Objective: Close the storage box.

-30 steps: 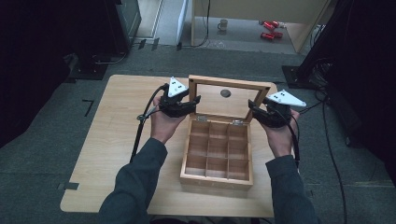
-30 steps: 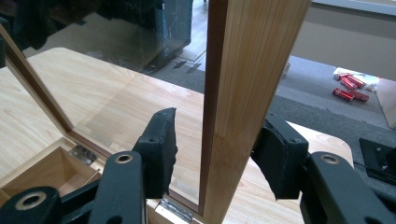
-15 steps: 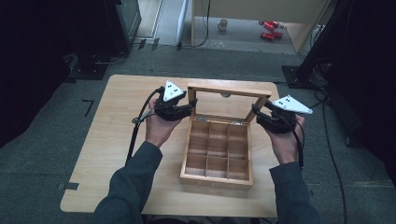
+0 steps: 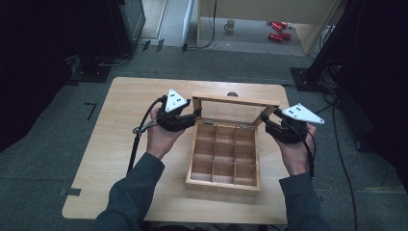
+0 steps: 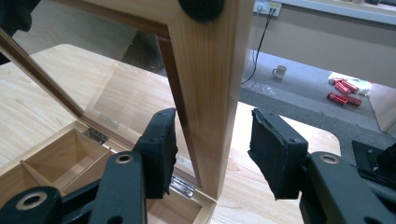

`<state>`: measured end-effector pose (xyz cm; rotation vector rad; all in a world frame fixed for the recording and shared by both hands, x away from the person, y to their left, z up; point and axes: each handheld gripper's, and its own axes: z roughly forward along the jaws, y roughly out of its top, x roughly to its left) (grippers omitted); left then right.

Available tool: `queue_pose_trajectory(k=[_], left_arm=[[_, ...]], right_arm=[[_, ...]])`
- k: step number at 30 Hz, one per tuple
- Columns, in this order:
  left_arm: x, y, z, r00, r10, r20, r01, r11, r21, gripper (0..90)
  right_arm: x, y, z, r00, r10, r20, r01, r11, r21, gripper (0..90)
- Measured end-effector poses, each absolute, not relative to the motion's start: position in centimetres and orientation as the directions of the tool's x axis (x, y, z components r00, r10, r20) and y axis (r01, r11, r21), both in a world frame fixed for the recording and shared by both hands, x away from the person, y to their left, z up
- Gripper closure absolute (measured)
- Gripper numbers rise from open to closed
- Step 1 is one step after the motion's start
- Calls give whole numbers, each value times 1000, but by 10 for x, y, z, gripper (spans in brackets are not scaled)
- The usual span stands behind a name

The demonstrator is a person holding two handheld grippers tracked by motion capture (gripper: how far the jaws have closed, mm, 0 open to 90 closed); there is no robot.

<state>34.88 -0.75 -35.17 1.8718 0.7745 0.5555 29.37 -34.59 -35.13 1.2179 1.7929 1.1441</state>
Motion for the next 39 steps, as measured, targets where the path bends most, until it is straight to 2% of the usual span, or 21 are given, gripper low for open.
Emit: queue_pose_trajectory(k=[13,34,39], left_arm=[[333,0,-352,701,713,38,248,-293,923,500],[319,5,-361,721,692,42,236,-301,924,563],[316,5,-363,722,690,42,234,-301,925,594]], right_arm=[[282,-341,-358,-347,937,-51,347,179,921,508],[264,-347,-366,-347,937,-43,349,171,921,506],[255,-352,-371,-366,930,-42,358,182,916,538]])
